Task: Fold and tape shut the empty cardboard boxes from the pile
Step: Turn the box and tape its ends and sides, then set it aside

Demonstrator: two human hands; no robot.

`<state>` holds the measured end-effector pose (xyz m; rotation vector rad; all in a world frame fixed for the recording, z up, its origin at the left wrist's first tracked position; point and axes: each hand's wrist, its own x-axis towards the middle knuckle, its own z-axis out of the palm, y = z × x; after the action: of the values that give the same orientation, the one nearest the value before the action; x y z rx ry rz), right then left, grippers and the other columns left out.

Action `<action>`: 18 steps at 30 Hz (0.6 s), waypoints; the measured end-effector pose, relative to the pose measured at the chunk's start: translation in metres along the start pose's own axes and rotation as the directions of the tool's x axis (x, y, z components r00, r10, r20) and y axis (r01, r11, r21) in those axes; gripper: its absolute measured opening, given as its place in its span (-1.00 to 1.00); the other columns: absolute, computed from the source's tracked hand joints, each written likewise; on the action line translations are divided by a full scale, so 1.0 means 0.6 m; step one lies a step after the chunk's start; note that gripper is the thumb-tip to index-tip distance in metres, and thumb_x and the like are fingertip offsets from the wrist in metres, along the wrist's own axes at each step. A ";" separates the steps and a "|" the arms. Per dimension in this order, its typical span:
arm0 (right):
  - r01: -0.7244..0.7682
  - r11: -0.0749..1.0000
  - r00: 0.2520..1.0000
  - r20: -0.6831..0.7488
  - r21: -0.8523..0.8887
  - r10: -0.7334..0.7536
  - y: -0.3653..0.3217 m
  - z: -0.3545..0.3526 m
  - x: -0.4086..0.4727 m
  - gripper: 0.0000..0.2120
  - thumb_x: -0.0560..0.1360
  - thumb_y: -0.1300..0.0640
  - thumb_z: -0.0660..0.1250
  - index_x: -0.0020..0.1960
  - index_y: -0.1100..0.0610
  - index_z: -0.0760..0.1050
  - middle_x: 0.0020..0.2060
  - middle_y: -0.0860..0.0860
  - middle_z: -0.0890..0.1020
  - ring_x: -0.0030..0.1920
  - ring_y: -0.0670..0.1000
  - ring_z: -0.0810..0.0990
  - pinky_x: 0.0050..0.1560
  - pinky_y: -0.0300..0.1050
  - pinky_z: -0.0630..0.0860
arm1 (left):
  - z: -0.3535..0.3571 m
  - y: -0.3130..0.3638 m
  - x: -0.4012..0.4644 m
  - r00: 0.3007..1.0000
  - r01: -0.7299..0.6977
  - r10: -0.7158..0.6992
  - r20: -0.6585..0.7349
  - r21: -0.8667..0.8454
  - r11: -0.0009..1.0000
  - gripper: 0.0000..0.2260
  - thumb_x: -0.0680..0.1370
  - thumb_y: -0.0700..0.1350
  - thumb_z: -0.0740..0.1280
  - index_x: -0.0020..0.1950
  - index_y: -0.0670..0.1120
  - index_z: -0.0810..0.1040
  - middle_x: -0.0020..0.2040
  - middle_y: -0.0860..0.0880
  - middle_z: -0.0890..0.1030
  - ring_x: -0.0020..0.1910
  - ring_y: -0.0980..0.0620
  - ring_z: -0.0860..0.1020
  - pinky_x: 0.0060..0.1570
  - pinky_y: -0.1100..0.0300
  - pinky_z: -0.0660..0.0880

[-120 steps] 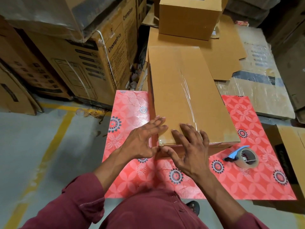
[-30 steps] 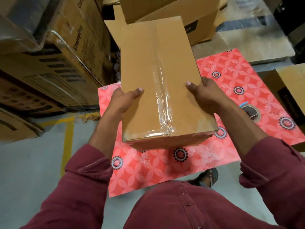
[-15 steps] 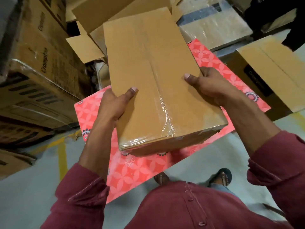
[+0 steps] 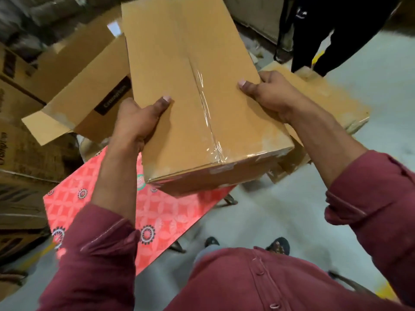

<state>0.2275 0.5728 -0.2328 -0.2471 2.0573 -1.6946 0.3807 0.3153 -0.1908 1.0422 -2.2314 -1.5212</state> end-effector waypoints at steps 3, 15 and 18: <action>-0.006 1.000 0.999 -0.043 0.030 0.008 -0.005 -0.086 0.042 -0.64 0.51 -0.12 0.50 0.15 0.10 0.59 -0.03 -0.01 0.75 -0.10 0.00 0.74 -0.02 0.01 0.70 | 0.095 0.041 0.030 1.000 -0.007 0.007 0.008 -0.013 1.000 -0.45 0.36 0.20 0.63 0.22 -0.05 0.65 0.00 0.03 0.75 -0.08 0.05 0.74 -0.06 0.05 0.70; -0.141 0.978 0.975 -0.193 -0.154 0.110 -0.021 -0.400 0.235 -0.80 0.59 0.01 0.45 0.13 0.11 0.63 -0.21 -0.03 0.74 -0.23 0.00 0.72 -0.26 -0.14 0.63 | 0.468 0.099 0.224 0.978 0.006 0.019 0.209 -0.122 0.993 -0.29 0.17 0.41 0.60 0.13 -0.03 0.69 -0.04 0.06 0.76 -0.08 -0.01 0.75 0.02 -0.14 0.69; -0.178 0.962 0.971 -0.195 -0.207 0.137 -0.028 -0.472 0.282 -0.85 0.61 0.03 0.42 0.12 0.07 0.61 -0.17 -0.01 0.69 -0.25 -0.03 0.70 -0.30 -0.22 0.58 | 0.569 0.101 0.263 0.972 0.057 -0.023 0.234 -0.139 0.989 -0.17 0.11 0.53 0.56 0.18 0.02 0.63 0.04 0.06 0.74 -0.01 -0.02 0.73 0.06 -0.11 0.68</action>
<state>-0.0524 0.7473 -0.2183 0.0015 2.3337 -1.4364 0.0510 0.4632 -0.3112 0.9123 -2.2165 -1.8787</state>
